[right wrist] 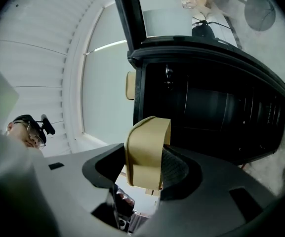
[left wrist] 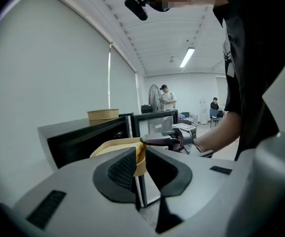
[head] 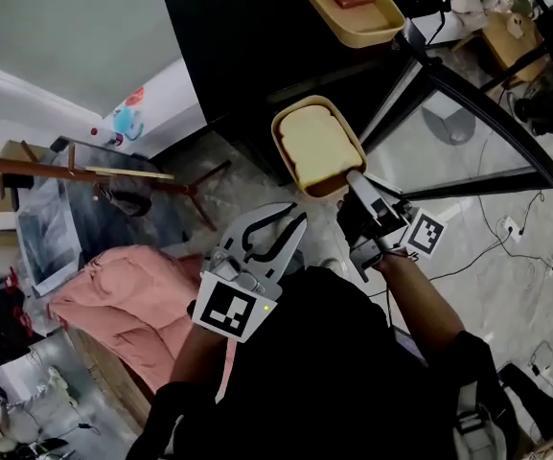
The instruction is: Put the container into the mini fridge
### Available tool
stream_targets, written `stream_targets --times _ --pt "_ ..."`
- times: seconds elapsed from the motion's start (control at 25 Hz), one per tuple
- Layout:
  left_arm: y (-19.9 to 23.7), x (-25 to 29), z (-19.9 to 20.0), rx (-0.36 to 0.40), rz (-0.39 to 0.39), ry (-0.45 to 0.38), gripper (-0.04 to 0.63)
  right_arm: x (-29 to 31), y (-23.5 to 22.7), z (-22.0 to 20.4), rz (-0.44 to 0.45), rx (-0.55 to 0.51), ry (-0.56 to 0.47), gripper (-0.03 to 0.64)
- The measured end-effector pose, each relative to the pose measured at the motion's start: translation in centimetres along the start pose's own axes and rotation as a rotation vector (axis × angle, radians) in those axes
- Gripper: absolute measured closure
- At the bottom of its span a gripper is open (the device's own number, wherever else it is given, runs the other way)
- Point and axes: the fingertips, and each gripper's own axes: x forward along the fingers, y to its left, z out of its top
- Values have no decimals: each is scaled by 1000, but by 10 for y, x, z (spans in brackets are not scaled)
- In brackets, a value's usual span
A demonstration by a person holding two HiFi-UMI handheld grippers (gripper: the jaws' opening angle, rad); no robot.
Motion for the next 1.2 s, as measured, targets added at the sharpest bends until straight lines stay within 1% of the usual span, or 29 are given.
stream_targets --times 0.12,0.28,0.44,0.64,0.8,0.88,1.04,1.2 --pt "11 -8 -7 -18 27 23 526 18 -16 -3 -6 14 9 390" --pt "27 -19 -11 -44 67 33 526 40 -31 -4 -26 -6 37 390" --pt "45 -30 -22 -86 107 49 526 62 -45 1 -13 3 32 390" --pt "62 -40 -31 -113 144 63 526 87 -59 5 -7 8 29 390" --pt "71 -44 -38 -166 175 69 526 104 -68 4 -9 18 39 390" --pt "76 -45 -41 -171 179 76 526 111 -73 6 -14 25 32 390" --pt "81 -46 -46 -154 173 93 526 123 -81 13 -20 27 24 390" --pt "86 -46 -51 -177 185 102 526 135 -86 19 -22 29 20 390"
